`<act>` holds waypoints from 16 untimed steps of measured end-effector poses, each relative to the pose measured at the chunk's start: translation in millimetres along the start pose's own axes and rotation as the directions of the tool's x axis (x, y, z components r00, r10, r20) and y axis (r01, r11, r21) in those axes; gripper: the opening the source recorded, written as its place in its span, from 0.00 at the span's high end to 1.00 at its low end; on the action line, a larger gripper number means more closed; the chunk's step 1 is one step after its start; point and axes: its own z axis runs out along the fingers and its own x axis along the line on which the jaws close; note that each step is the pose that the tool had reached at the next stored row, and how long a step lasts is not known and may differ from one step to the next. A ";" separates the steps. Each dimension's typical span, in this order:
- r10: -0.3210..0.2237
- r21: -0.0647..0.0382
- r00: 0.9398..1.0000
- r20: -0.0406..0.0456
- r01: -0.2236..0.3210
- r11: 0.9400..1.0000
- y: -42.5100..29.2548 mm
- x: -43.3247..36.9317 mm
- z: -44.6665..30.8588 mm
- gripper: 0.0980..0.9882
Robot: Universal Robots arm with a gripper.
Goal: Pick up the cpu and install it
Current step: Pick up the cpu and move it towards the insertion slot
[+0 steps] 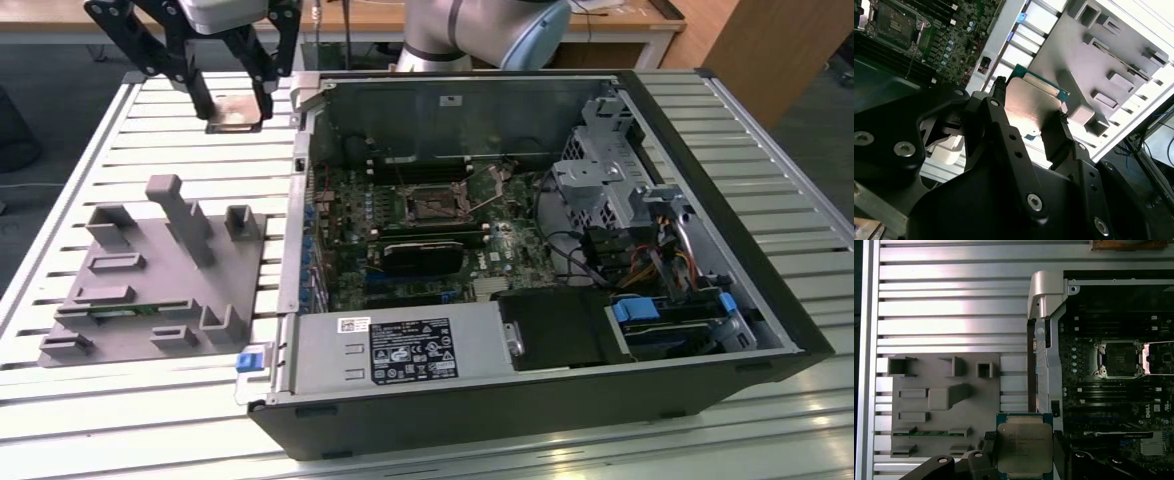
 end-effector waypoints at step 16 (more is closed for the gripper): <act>0.000 0.000 1.000 0.000 0.000 1.000 0.4 -14.7 -0.2 0.51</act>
